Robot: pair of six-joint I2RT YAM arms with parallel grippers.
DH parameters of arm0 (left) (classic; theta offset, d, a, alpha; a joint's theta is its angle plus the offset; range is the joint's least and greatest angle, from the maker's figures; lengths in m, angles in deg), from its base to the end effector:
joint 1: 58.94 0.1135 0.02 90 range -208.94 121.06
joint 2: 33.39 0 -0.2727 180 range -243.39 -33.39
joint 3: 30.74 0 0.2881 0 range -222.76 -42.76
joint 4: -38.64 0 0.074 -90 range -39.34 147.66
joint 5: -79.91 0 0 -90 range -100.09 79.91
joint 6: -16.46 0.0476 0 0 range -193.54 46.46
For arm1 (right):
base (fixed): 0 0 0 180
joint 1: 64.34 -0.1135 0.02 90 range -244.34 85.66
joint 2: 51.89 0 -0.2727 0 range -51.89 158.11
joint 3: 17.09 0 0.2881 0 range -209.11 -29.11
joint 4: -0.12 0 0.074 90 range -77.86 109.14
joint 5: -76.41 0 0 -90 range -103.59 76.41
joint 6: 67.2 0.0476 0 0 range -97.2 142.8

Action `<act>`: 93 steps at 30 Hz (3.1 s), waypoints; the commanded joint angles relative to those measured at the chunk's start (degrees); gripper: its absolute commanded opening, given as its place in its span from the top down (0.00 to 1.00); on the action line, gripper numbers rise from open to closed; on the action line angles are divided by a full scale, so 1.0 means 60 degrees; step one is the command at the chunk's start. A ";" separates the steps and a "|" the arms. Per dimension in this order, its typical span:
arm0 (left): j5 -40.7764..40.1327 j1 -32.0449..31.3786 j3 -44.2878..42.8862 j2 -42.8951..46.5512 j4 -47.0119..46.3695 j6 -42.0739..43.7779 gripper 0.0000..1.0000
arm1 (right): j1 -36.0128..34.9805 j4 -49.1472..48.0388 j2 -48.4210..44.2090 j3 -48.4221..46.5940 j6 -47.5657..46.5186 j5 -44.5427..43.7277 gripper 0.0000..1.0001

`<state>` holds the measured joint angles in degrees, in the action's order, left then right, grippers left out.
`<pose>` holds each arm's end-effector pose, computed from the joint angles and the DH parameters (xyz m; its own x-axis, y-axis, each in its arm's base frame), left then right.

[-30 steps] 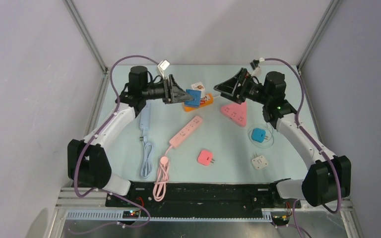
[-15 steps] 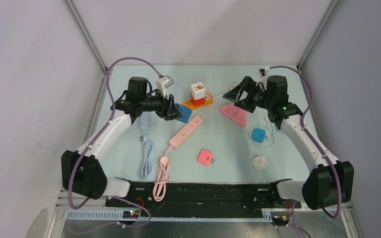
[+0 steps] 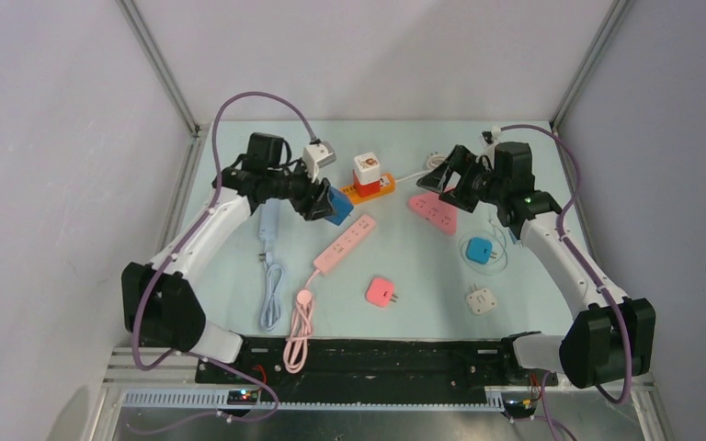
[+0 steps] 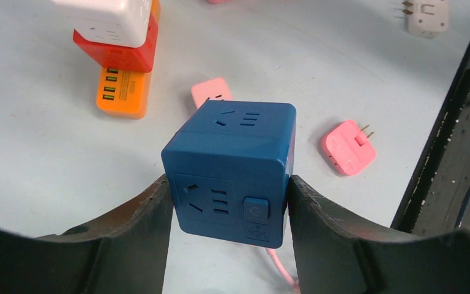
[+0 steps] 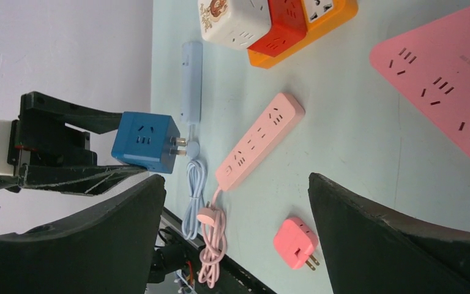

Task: Insert the plug
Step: Insert the plug into the socket.

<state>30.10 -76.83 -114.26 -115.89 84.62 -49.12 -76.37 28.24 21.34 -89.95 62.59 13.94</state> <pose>0.3242 -0.1369 0.3110 -0.3356 0.4402 -0.8328 0.8874 0.4445 -0.1227 0.3197 0.0906 0.3173 -0.7310 0.4245 -0.5342 -0.1487 0.6650 0.7319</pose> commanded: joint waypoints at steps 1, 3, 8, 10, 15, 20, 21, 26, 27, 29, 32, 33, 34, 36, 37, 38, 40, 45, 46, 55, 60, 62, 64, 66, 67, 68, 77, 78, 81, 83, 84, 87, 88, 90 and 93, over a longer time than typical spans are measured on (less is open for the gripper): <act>-0.1472 -0.0413 -0.0779 -0.0399 0.0889 -0.0555 1.00 | 0.0101 0.0203 -0.0046 -0.0356 -0.0361 -0.0309 0.10; -0.2162 -0.0737 -0.0703 -0.0389 0.1162 -0.0726 1.00 | 0.0121 0.0261 -0.0022 -0.0362 -0.0421 -0.0257 0.10; -0.3324 -0.1390 -0.1064 -0.1200 0.2262 -0.1158 1.00 | 0.0233 0.0320 0.0024 -0.0356 -0.0499 -0.0091 0.10; -0.3910 -0.1611 -0.1314 -0.1577 0.2604 -0.1259 1.00 | 0.0293 0.0364 0.0064 -0.0360 -0.0513 -0.0038 0.11; -0.4538 -0.1878 -0.1818 -0.2403 0.2863 -0.1524 1.00 | 0.0431 0.0473 0.0248 -0.0356 -0.0545 0.0110 0.11; -0.5284 -0.2018 -0.2282 -0.2784 0.3109 -0.1562 1.00 | 0.0486 0.0390 0.0410 -0.0359 -0.0553 0.0442 0.11; -0.5324 -0.2033 -0.2316 -0.2838 0.3127 -0.1598 1.00 | 0.0484 0.0377 0.0445 -0.0361 -0.0553 0.0469 0.12; -0.5293 -0.2088 -0.2397 -0.2944 0.3188 -0.1659 1.00 | 0.0484 0.0256 0.0629 -0.0354 -0.0448 0.0604 0.12; -0.5263 -0.2138 -0.2410 -0.2954 0.3188 -0.1706 1.00 | 0.0483 0.0259 0.0650 -0.0359 -0.0449 0.0623 0.12; -0.5034 -0.2223 -0.2396 -0.2954 0.3187 -0.1706 1.00 | 0.0493 0.0254 0.0688 -0.0363 -0.0457 0.0637 0.13; -0.5010 -0.2298 -0.2354 -0.3026 0.3187 -0.1691 1.00 | 0.0496 0.0270 0.0764 -0.0359 -0.0454 0.0617 0.13; -0.5030 -0.2301 -0.2359 -0.3039 0.3195 -0.1687 1.00 | 0.0504 0.0249 0.0776 -0.0362 -0.0436 0.0622 0.13; -0.5051 -0.2311 -0.2389 -0.3115 0.3199 -0.1702 1.00 | 0.0498 0.0255 0.0818 -0.0355 -0.0421 0.0655 0.13; -0.4997 -0.2333 -0.2417 -0.3190 0.3214 -0.1724 1.00 | 0.0497 0.0208 0.0874 -0.0357 -0.0397 0.0711 0.13; -0.4976 -0.2353 -0.2420 -0.3209 0.3220 -0.1740 1.00 | 0.0497 0.0182 0.0905 -0.0362 -0.0382 0.0720 0.14; -0.4972 -0.2352 -0.2397 -0.3260 0.3234 -0.1741 1.00 | 0.0504 0.0170 0.0920 -0.0355 -0.0379 0.0734 0.14; -0.5074 -0.2382 -0.2310 -0.3312 0.3238 -0.1723 1.00 | 0.0516 0.0166 0.0945 -0.0362 -0.0379 0.0743 0.14; -0.5421 -0.2385 -0.2338 -0.3469 0.3236 -0.1754 1.00 | 0.0511 0.0114 0.1047 -0.0353 -0.0359 0.0835 0.14; -0.5411 -0.2399 -0.2359 -0.3488 0.3234 -0.1800 1.00 | 0.0511 0.0093 0.1057 -0.0361 -0.0351 0.0841 0.14; -0.5712 -0.2527 -0.2145 -0.3380 0.3232 -0.2335 1.00 | 0.0516 0.0047 0.1169 -0.0363 -0.0339 0.0839 0.14; -0.6163 -0.2573 -0.2023 -0.3340 0.3228 -0.1916 1.00 | 0.0526 -0.0038 0.1257 -0.0352 -0.0301 0.0905 0.15; -0.6109 -0.2664 -0.2084 -0.3355 0.3223 -0.1796 1.00 | 0.0541 -0.0027 0.1291 -0.0354 -0.0291 0.0918 0.15; -0.6202 -0.2811 -0.1982 -0.3280 0.3231 -0.1633 1.00 | 0.0542 0.0044 0.1292 -0.0355 -0.0297 0.0890 0.15; -0.6333 -0.2930 -0.1898 -0.3267 0.3220 -0.1633 1.00 | 0.0552 0.0104 0.1311 -0.0351 -0.0317 0.0872 0.15; -0.6347 -0.2964 -0.1874 -0.3293 0.3218 -0.1651 1.00 | 0.0551 0.0105 0.1314 -0.0356 -0.0318 0.0867 0.15; -0.6456 -0.3002 -0.1871 -0.3304 0.3211 -0.1671 1.00 | 0.0546 0.0095 0.1315 -0.0352 -0.0311 0.0864 0.15; -0.8064 -0.3253 -0.2022 -0.3470 0.3213 -0.1870 1.00 | 0.0545 -0.0005 0.1377 -0.0359 -0.0273 0.0903 0.16; -0.8270 -0.3272 -0.2054 -0.3488 0.3202 -0.1879 1.00 | 0.0542 -0.0029 0.1393 -0.0362 -0.0263 0.0911 0.16; -0.8303 -0.3311 -0.2242 -0.3572 0.3217 -0.2031 1.00 | 0.0544 -0.0066 0.1442 -0.0354 -0.0243 0.0972 0.16; -0.8035 -0.3402 -0.2316 -0.3606 0.3212 -0.2096 1.00 | 0.0548 -0.0098 0.1479 -0.0355 -0.0234 0.0990 0.16; -0.7908 -0.3481 -0.2319 -0.3615 0.3209 -0.2110 1.00 | 0.0546 -0.0103 0.1488 -0.0354 -0.0228 0.0992 0.16; -0.7367 -0.3580 -0.2362 -0.3703 0.3217 -0.2251 1.00 | 0.0541 -0.0119 0.1511 -0.0359 -0.0220 0.1014 0.16; -0.7237 -0.3603 -0.2385 -0.3705 0.3214 -0.2282 1.00 | 0.0548 -0.0119 0.1518 -0.0361 -0.0224 0.1009 0.16; -0.6875 -0.3622 -0.2453 -0.3670 0.3216 -0.2375 1.00 | 0.0541 -0.0105 0.1518 -0.0359 -0.0230 0.1008 0.16; -0.6315 -0.3631 -0.2493 -0.3649 0.3215 -0.2521 1.00 | 0.0550 -0.0090 0.1507 -0.0361 -0.0238 0.1008 0.16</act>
<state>-13.64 -97.92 -126.70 -137.35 103.98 -62.04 -73.31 29.38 30.30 -89.95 60.74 18.86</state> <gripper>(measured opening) 0.641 0.838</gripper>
